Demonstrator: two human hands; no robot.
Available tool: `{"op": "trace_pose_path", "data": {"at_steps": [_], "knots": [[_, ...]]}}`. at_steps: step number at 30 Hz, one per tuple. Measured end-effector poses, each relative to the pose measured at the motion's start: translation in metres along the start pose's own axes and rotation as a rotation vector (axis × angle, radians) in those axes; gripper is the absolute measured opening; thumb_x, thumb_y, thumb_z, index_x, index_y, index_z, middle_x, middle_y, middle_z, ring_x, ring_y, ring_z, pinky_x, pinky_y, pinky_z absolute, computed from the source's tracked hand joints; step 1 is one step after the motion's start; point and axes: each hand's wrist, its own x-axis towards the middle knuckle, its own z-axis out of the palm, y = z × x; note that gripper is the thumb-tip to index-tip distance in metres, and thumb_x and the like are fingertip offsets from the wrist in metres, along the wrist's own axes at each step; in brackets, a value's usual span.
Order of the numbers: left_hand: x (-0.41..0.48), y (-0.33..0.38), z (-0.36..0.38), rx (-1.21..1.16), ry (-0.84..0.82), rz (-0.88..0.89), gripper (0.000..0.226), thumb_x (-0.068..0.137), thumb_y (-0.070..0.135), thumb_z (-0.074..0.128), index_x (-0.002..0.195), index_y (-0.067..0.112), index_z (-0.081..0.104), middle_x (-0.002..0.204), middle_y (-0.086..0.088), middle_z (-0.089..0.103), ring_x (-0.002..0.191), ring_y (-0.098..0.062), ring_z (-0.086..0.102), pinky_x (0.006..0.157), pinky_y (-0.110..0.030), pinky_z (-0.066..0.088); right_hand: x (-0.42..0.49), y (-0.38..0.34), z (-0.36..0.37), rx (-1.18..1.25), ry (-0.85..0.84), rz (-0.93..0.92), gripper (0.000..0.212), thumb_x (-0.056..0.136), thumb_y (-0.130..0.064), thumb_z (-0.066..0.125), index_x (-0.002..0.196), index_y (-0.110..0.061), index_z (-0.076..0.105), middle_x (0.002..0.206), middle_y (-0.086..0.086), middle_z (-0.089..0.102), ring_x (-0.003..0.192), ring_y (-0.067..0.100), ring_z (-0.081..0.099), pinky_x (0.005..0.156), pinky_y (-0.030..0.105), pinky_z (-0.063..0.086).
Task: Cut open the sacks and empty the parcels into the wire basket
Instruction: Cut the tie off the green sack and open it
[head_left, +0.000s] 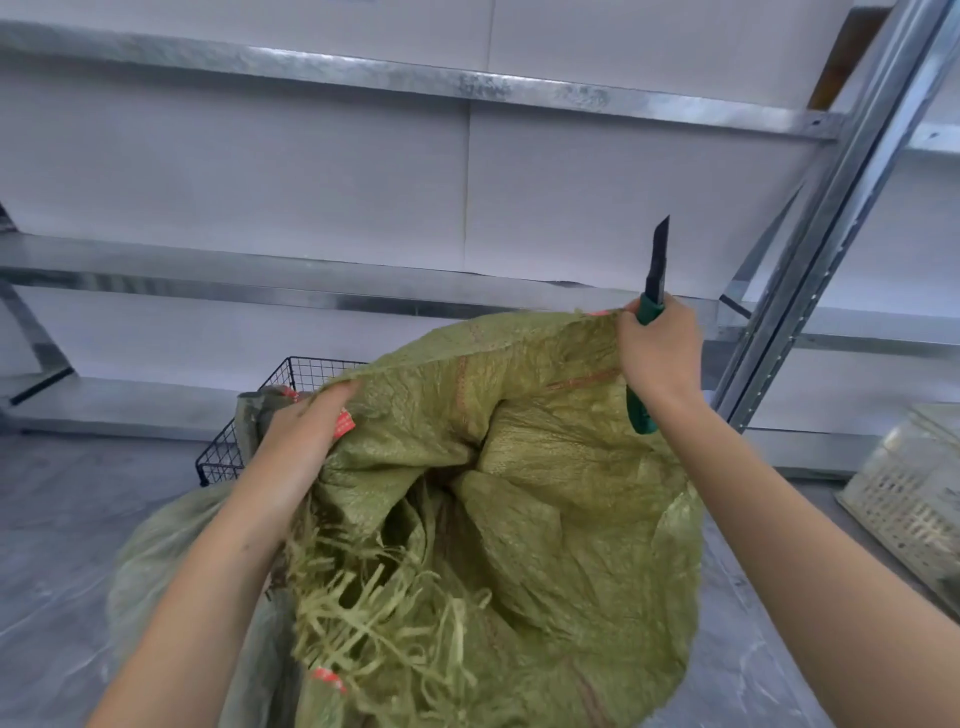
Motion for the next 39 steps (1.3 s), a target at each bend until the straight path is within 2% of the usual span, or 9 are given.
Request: {"op": "trace_pose_path", "data": {"at_steps": [5, 8, 11, 15, 20, 25, 32, 35, 39], "knots": [[-0.007, -0.004, 0.008, -0.055, -0.041, -0.066, 0.046, 0.091, 0.044, 0.051, 0.13, 0.018, 0.052, 0.07, 0.011, 0.043, 0.06, -0.005, 0.041, 0.052, -0.021, 0.03, 0.003, 0.014, 0.001, -0.012, -0.04, 0.026, 0.027, 0.095, -0.01, 0.043, 0.069, -0.014, 0.037, 0.06, 0.0, 0.036, 0.048, 0.014, 0.03, 0.033, 0.011, 0.023], [-0.013, -0.011, 0.016, -0.085, -0.055, -0.05, 0.019, 0.092, 0.043, 0.05, 0.09, 0.025, 0.057, 0.055, 0.016, 0.055, 0.06, -0.004, 0.046, 0.053, -0.021, 0.033, 0.005, 0.025, -0.002, -0.001, -0.091, 0.047, 0.025, 0.094, -0.011, 0.045, 0.07, -0.014, 0.039, 0.064, 0.005, 0.044, 0.053, 0.017, 0.042, 0.038, 0.015, 0.029], [-0.021, -0.012, 0.027, -0.061, 0.007, -0.053, 0.023, 0.093, 0.035, 0.052, 0.071, 0.028, 0.052, 0.046, 0.012, 0.058, 0.061, -0.008, 0.05, 0.052, -0.023, 0.034, 0.006, 0.033, -0.01, 0.054, -0.149, 0.107, 0.017, 0.093, -0.012, 0.046, 0.076, -0.012, 0.046, 0.075, 0.015, 0.057, 0.063, 0.021, 0.062, 0.05, 0.032, 0.046], [-0.02, -0.023, 0.032, -0.045, 0.077, -0.083, 0.02, 0.09, 0.033, 0.057, 0.097, 0.015, 0.062, 0.073, -0.001, 0.067, 0.065, -0.018, 0.064, 0.056, -0.025, 0.043, 0.003, 0.046, -0.022, 0.118, -0.31, 0.191, 0.014, 0.094, -0.01, 0.045, 0.082, -0.015, 0.049, 0.073, 0.009, 0.057, 0.042, 0.011, 0.062, 0.05, 0.031, 0.053], [-0.01, -0.022, 0.047, -0.233, -0.067, -0.088, 0.015, 0.092, 0.029, 0.054, 0.093, 0.018, 0.064, 0.058, 0.007, 0.071, 0.05, -0.006, 0.067, 0.052, -0.023, 0.048, -0.002, 0.039, -0.029, 0.261, -0.441, 0.318, 0.009, 0.092, -0.01, 0.054, 0.083, -0.01, 0.054, 0.052, 0.006, 0.047, 0.032, 0.012, 0.043, 0.04, 0.022, 0.044], [-0.01, -0.004, 0.052, -0.434, -0.177, -0.194, 0.022, 0.09, 0.033, 0.056, 0.094, 0.015, 0.069, 0.083, -0.006, 0.076, 0.069, -0.018, 0.073, 0.062, -0.03, 0.055, -0.001, 0.002, -0.039, 0.435, -0.645, 0.584, 0.017, 0.091, -0.021, 0.06, 0.078, -0.015, 0.052, 0.043, 0.001, 0.044, 0.037, 0.017, 0.042, 0.051, 0.026, 0.042], [-0.012, 0.049, 0.059, -0.269, -0.286, -0.254, 0.041, 0.081, 0.046, 0.065, 0.113, 0.02, 0.067, 0.113, -0.005, 0.07, 0.105, -0.024, 0.066, 0.095, -0.044, 0.049, -0.001, -0.08, -0.037, 0.656, -0.753, 0.865, 0.018, 0.093, -0.011, 0.056, 0.076, -0.009, 0.051, 0.046, 0.0, 0.047, 0.035, 0.01, 0.042, 0.039, 0.019, 0.043], [-0.023, 0.079, 0.064, -0.236, -0.327, -0.348, 0.044, 0.088, 0.051, 0.055, 0.116, 0.019, 0.065, 0.105, -0.003, 0.071, 0.096, -0.022, 0.068, 0.084, -0.038, 0.053, -0.007, -0.108, -0.027, 0.61, -0.789, 0.983, 0.018, 0.093, -0.009, 0.055, 0.076, -0.008, 0.05, 0.048, 0.003, 0.05, 0.036, 0.012, 0.047, 0.039, 0.021, 0.045], [-0.035, 0.114, 0.07, -0.346, -0.346, -0.484, 0.049, 0.091, 0.053, 0.05, 0.104, 0.007, 0.059, 0.06, -0.001, 0.06, 0.051, -0.013, 0.057, 0.054, -0.025, 0.047, -0.015, -0.132, -0.019, 0.484, -0.797, 1.063, 0.009, 0.092, -0.007, 0.056, 0.086, -0.002, 0.057, 0.064, 0.011, 0.06, 0.043, 0.014, 0.059, 0.042, 0.023, 0.049]]}}
